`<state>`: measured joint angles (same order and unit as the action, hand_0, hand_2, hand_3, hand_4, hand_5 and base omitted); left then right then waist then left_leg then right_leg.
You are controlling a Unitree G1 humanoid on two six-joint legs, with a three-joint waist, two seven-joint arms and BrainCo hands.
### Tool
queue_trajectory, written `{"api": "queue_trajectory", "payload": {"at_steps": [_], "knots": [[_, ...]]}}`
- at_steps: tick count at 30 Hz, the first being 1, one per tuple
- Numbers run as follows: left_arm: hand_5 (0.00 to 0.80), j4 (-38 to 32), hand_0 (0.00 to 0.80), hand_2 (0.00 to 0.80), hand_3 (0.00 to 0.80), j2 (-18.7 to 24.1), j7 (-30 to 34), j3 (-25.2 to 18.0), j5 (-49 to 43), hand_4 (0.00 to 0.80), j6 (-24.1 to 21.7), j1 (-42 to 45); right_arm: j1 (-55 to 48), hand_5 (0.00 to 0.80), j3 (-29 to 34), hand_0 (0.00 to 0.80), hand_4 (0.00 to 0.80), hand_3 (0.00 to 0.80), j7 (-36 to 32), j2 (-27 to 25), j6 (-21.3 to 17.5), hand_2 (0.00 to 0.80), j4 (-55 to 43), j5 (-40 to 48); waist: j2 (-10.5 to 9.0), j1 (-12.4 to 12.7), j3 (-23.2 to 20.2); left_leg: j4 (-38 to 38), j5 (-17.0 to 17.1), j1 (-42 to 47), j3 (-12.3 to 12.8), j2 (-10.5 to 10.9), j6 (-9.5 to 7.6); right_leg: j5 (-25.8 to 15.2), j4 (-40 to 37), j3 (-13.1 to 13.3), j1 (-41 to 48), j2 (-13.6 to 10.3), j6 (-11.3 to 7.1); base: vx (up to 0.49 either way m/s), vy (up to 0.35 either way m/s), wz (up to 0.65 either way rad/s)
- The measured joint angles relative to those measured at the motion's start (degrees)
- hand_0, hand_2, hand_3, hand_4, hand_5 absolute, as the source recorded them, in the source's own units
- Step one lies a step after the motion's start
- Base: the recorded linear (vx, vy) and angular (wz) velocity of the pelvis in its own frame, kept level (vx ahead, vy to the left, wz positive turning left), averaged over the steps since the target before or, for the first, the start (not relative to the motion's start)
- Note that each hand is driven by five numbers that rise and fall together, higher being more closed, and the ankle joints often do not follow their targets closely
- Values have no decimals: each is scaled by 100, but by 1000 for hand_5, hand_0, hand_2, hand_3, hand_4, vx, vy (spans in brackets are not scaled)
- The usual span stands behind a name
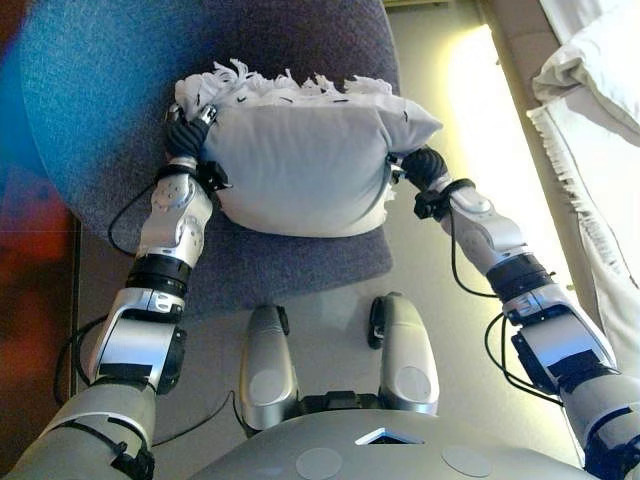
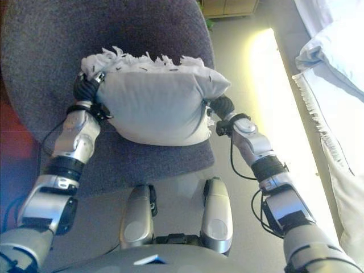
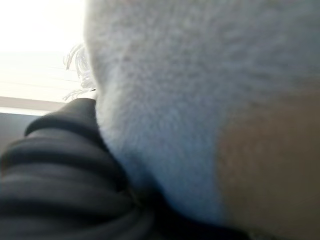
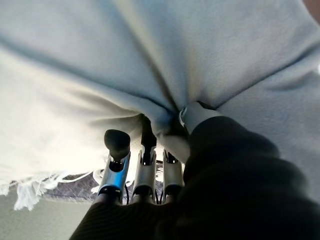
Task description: Pick up the cushion and take it to the sofa
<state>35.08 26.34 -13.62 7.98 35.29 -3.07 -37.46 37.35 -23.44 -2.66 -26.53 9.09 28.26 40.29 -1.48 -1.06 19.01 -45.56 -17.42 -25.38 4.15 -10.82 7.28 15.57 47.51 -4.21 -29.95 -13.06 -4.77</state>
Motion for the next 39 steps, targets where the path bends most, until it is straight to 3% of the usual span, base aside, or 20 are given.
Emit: {"api": "queue_trajectory", "payload": {"at_steps": [12, 17, 27, 28, 29, 39], "knots": [[800, 1099, 800, 800, 800, 326, -39, 462, 499, 800, 281, -1076, 1081, 800, -462, 800, 800, 800, 60, 79, 82, 800, 949, 534, -10, -125, 21, -208, -2, -251, -19, 24, 2, 11, 222, 50, -261, -53, 2, 16, -11, 0], [800, 1821, 800, 800, 800, 431, 18, 732, 692, 800, 612, -1773, 1477, 800, -673, 800, 800, 800, -18, 107, 94, 800, 1320, 692, -4, -209, 24, -227, 6, -348, -24, 30, 0, 21, 270, 63, -377, -65, -17, 0, 0, 0], [800, 2513, 800, 800, 800, 523, 150, 934, 1076, 800, 620, -2282, 1897, 800, -782, 800, 800, 800, -62, 269, 127, 800, 1720, 870, 55, -288, 59, -248, 8, -438, 38, 43, 2, -7, 302, 140, -530, -64, 2, 10, 5, -2], [483, 2529, 483, 483, 483, 521, 165, 934, 1138, 483, 619, -2287, 1919, 442, -792, 442, 442, 442, -62, 269, 127, 442, 1750, 869, 56, -287, 60, -248, 8, -438, 38, 43, 2, -6, 307, 140, -531, -64, 3, 69, -12, 0], [0, 2545, 0, 0, 0, 520, 179, 933, 1202, 0, 617, -2290, 1931, 0, -792, 0, 0, 0, -59, 272, 127, 0, 1779, 869, 56, -286, 60, -248, 8, -437, 37, 42, 2, -5, 309, 140, -531, -63, 2, 66, -13, 0], [0, 2531, 0, 0, 0, 518, 223, 916, 1507, 0, 456, -2339, 1991, 0, -788, 0, 0, 0, 215, 261, 125, 0, 1795, 873, 56, -289, 60, 52, 137, -305, 62, 82, -4, -134, 33, 125, -400, -55, -8, 43, -3, 0]]}}
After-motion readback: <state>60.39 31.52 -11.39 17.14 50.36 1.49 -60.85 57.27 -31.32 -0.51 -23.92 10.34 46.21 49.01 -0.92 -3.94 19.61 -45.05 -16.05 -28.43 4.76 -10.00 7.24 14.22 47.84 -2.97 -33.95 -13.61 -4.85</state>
